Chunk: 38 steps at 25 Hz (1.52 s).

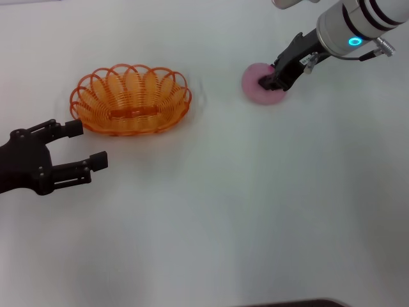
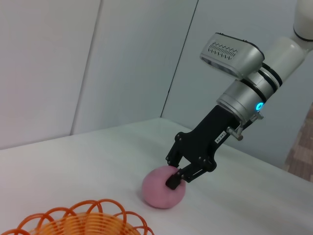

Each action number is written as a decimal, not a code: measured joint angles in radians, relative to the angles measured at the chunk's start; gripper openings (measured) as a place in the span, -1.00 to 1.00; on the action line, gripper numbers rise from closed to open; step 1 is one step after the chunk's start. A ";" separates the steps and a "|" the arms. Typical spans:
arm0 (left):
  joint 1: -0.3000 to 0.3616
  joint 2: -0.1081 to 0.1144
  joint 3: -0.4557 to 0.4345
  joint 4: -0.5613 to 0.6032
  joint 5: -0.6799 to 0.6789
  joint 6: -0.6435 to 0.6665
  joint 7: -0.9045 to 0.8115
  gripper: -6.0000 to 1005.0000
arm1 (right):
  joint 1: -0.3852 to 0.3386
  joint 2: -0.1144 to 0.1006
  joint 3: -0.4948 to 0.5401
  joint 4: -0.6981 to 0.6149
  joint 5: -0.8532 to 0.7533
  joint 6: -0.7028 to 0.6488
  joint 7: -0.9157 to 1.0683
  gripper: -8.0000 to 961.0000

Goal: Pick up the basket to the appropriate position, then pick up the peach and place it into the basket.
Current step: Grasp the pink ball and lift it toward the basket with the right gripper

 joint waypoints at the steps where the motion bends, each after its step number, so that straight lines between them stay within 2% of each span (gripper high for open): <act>1: 0.000 0.000 0.000 0.000 0.000 0.000 0.000 0.77 | 0.000 0.000 0.000 0.000 0.000 0.000 0.000 -0.43; 16: 0.004 0.000 0.000 -0.001 0.000 0.000 0.000 0.77 | 0.001 -0.001 0.000 -0.005 -0.004 0.000 0.000 -0.71; 25: 0.005 0.000 0.000 -0.002 0.000 0.003 0.000 0.77 | 0.003 -0.003 0.002 -0.016 -0.003 -0.017 0.000 -0.74; 32: 0.005 0.000 0.000 -0.002 0.000 0.005 0.000 0.77 | -0.005 -0.003 0.016 -0.204 0.032 -0.141 0.010 -0.73; 38: 0.004 0.000 0.000 -0.002 0.000 0.008 0.000 0.77 | 0.028 -0.002 0.028 -0.325 0.059 -0.228 0.013 -0.72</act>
